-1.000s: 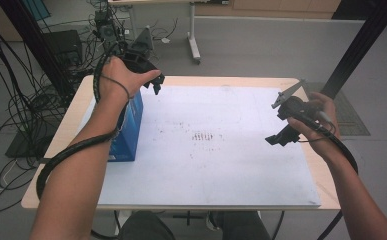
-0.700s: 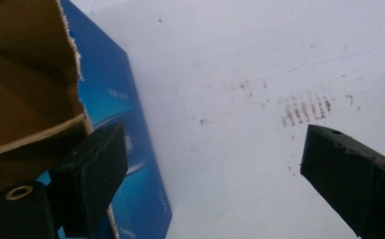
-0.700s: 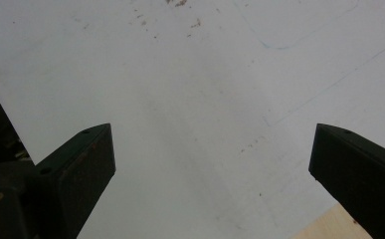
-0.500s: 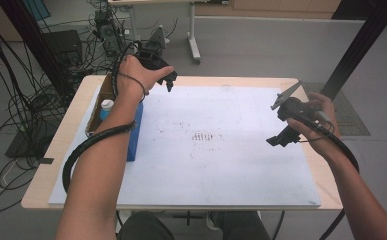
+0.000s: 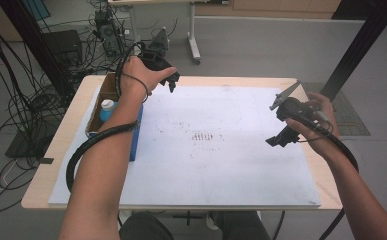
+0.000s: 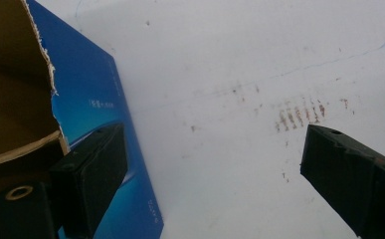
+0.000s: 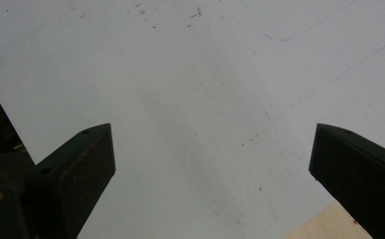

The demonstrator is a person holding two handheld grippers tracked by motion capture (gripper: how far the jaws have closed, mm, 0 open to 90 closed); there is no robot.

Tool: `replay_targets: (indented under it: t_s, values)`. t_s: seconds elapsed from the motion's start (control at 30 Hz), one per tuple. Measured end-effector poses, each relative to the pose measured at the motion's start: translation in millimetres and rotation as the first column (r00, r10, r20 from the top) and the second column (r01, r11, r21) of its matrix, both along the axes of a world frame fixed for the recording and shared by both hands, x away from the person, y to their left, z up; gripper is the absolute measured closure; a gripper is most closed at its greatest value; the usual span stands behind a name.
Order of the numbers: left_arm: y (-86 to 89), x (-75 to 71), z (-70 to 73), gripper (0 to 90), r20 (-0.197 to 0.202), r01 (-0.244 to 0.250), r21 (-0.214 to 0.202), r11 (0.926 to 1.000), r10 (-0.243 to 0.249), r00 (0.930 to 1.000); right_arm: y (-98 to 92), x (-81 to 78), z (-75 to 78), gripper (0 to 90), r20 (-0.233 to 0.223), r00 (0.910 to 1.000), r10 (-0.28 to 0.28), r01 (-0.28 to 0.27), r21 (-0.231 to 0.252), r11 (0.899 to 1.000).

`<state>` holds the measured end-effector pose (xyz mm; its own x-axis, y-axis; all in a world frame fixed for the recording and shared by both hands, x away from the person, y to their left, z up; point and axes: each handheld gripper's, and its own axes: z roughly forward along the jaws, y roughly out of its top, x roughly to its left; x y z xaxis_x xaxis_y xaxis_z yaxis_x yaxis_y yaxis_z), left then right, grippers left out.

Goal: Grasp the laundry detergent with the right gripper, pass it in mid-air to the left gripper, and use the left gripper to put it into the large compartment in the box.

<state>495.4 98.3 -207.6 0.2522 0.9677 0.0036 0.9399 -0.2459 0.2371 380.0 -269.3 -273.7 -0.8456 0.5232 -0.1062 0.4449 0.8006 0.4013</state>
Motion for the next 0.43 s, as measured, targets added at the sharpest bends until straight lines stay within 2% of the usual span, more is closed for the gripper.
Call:
replay_targets:
  t_s: [0.3,0.37,0.43]
  values:
    - [1.0,-3.4,-0.8,12.0,0.0,0.0,0.009,1.0,0.0,1.0,0.5,-0.1,-0.2,4.1,0.003,1.0,0.007,-0.007,0.002,1.0]
    - [0.9,-5.1,0.9,12.1,0.026,0.003,0.014,0.9999,-0.004,0.9997,0.7,-0.3,-1.2,4.1,0.001,1.0,0.008,-0.008,0.004,1.0]
    - [1.0,-6.7,2.5,12.0,0.038,0.008,0.002,1.0,-0.008,0.9992,0.3,-0.1,-2.6,4.1,0.003,1.0,0.007,-0.007,0.008,1.0]
